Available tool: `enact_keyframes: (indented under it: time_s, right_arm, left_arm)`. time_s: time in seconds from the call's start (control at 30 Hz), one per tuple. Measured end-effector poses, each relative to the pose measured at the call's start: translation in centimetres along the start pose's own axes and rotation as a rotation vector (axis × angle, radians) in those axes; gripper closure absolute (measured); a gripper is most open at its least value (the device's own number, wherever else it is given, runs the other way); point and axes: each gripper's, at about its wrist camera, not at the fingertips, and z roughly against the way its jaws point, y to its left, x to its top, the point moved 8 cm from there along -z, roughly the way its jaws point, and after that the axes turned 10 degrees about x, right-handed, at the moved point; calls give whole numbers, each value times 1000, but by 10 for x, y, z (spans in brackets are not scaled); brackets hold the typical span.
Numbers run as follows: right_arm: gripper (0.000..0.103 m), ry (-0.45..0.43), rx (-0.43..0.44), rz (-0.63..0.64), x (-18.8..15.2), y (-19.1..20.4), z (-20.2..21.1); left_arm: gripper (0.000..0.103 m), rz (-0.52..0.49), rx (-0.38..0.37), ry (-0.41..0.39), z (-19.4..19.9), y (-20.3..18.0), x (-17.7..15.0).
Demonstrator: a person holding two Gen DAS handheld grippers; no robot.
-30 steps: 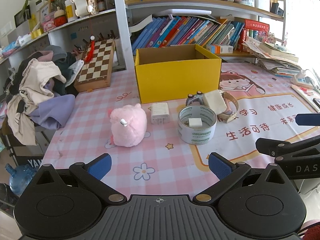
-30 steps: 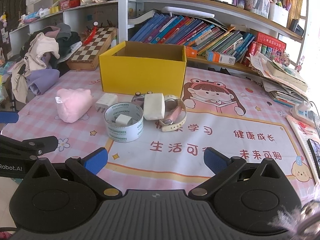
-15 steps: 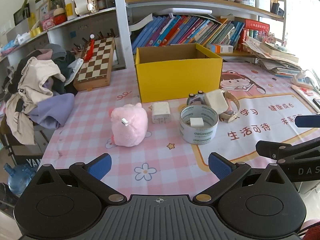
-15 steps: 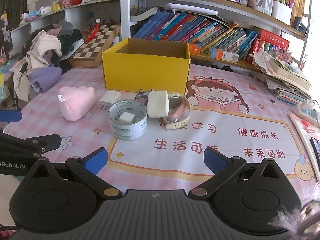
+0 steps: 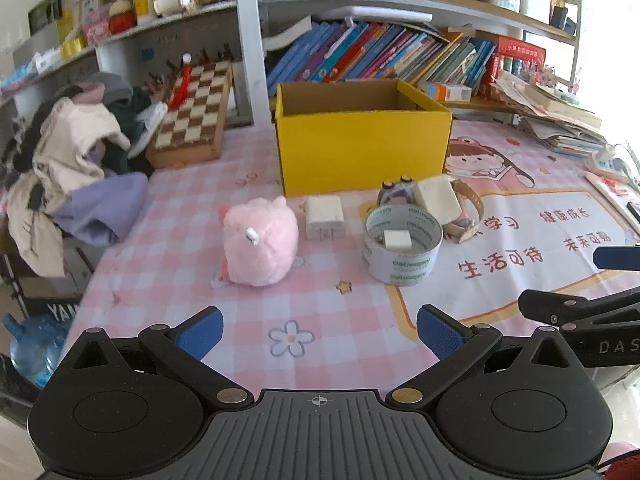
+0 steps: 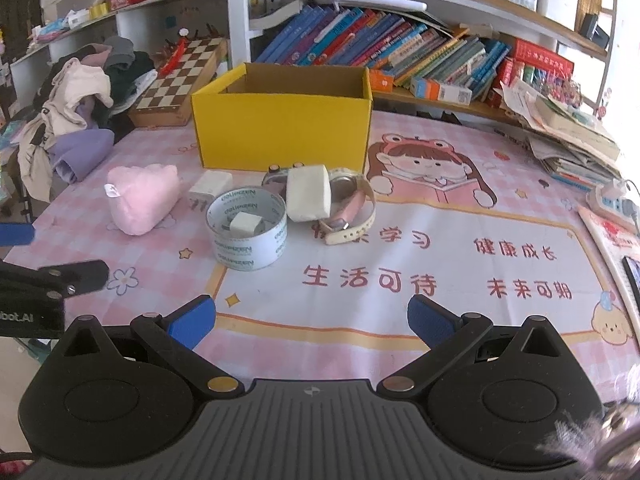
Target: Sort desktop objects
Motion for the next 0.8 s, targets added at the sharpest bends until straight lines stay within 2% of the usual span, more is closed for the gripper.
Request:
enact_keyframes:
  time_s: [0.33, 0.8]
  right_arm:
    - [0, 17, -21, 11, 0, -1, 1]
    - [0, 17, -22, 63, 4, 6, -1]
  left_arm:
    - [0, -21, 34, -21, 3, -1, 4]
    - [0, 42, -2, -49, 6, 6, 3]
